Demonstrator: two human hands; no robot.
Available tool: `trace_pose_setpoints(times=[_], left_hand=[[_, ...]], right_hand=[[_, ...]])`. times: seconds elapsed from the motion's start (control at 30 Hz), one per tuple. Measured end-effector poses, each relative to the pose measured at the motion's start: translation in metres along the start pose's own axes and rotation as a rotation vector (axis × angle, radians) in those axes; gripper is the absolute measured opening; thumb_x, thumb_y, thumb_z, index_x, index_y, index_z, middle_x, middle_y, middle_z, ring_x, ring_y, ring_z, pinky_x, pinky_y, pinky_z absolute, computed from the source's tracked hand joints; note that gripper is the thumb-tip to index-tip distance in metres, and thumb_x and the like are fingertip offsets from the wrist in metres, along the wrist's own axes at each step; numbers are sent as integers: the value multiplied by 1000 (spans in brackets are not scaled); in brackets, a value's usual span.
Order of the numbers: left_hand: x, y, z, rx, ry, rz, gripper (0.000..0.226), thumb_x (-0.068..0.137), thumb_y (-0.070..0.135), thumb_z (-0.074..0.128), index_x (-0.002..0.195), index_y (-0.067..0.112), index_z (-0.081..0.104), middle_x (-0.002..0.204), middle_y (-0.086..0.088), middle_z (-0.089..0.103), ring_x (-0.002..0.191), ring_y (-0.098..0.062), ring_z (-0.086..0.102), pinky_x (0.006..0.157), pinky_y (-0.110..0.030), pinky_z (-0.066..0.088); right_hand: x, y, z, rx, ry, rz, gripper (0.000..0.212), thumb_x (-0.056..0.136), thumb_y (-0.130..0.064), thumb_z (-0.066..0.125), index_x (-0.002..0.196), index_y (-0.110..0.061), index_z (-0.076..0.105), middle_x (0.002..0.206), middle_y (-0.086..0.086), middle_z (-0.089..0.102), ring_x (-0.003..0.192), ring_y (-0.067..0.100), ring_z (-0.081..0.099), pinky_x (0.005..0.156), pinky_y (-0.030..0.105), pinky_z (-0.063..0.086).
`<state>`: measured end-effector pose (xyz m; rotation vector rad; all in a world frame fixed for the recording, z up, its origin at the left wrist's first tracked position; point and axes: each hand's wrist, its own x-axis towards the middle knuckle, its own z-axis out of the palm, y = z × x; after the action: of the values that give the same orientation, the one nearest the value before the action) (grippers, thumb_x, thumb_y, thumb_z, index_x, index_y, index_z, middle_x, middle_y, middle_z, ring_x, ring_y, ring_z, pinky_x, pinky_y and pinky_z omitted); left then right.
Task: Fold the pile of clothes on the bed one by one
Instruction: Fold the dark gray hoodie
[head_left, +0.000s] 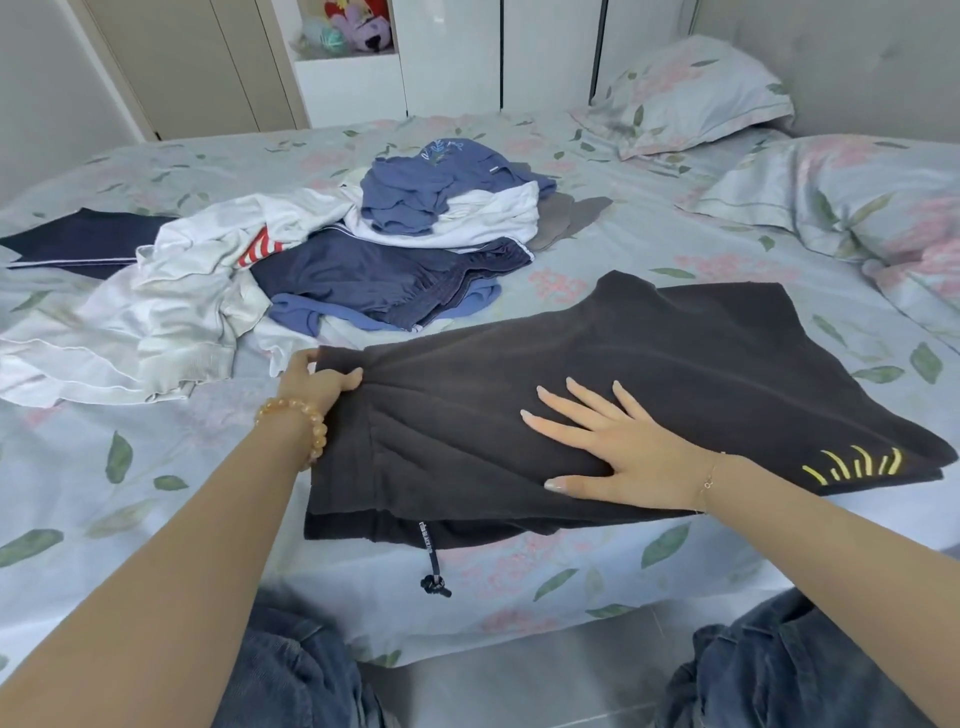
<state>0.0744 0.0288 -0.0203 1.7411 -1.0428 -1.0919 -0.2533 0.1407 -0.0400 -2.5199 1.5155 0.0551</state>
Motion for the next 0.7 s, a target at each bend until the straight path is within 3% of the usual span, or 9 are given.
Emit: trace_pose_setpoints(times=[0.1, 0.23, 0.3, 0.37, 0.47, 0.6, 0.7], left_hand=[[2, -3, 6, 216, -11, 5, 66, 89, 17, 66, 144, 14, 29, 140, -15, 43, 125, -35, 45, 104, -41, 38], [-17, 10, 21, 1025, 107, 194, 80, 93, 22, 55, 153, 23, 2, 158, -16, 7, 143, -37, 13, 114, -51, 19], [-29, 24, 39, 1202, 90, 291, 79, 89, 13, 50, 152, 29, 5, 160, -9, -3, 146, -31, 1, 115, -53, 11], [-38, 43, 69, 1243, -22, 431, 70, 87, 15, 50, 149, 30, 22, 160, -6, 7, 146, -29, 7, 116, -52, 12], [-41, 75, 132, 1122, -266, 546, 54, 93, 30, 52, 144, 25, 35, 149, -9, 36, 135, -31, 34, 110, -43, 31], [-34, 105, 222, 993, -400, 497, 66, 93, 49, 51, 147, 17, 32, 147, -8, 41, 132, -28, 42, 108, -35, 34], [-22, 116, 273, 921, -502, 287, 89, 83, 69, 50, 148, 13, 30, 143, -6, 45, 127, -27, 47, 104, -35, 38]], right_hand=[[-3, 4, -1, 61, 10, -26, 73, 83, -79, 24, 148, -54, 0, 158, -25, -12, 145, 2, -20, 118, 42, -13], [-10, 31, -13, 261, 101, 63, 71, 85, -73, 27, 150, -44, 20, 160, -18, 3, 146, -3, -5, 122, 38, -3], [-15, 54, -18, 256, 142, 169, 70, 87, -68, 26, 151, -39, 23, 161, -14, 6, 148, 3, -2, 122, 38, -1], [-22, 81, -20, 160, 158, 280, 66, 91, -64, 26, 152, -37, 20, 162, -11, 5, 149, 8, -2, 122, 38, -1], [-33, 119, -22, 140, 124, 477, 62, 96, -60, 27, 153, -39, 12, 162, -8, -1, 150, 15, -4, 121, 43, -1], [-45, 158, -23, 283, -14, 592, 66, 96, -64, 22, 154, -36, 6, 162, -6, -6, 149, 15, -8, 120, 43, -6], [-52, 180, -25, 306, -12, 678, 65, 96, -64, 18, 154, -37, 7, 162, -7, -9, 149, 15, -11, 119, 44, -7]])
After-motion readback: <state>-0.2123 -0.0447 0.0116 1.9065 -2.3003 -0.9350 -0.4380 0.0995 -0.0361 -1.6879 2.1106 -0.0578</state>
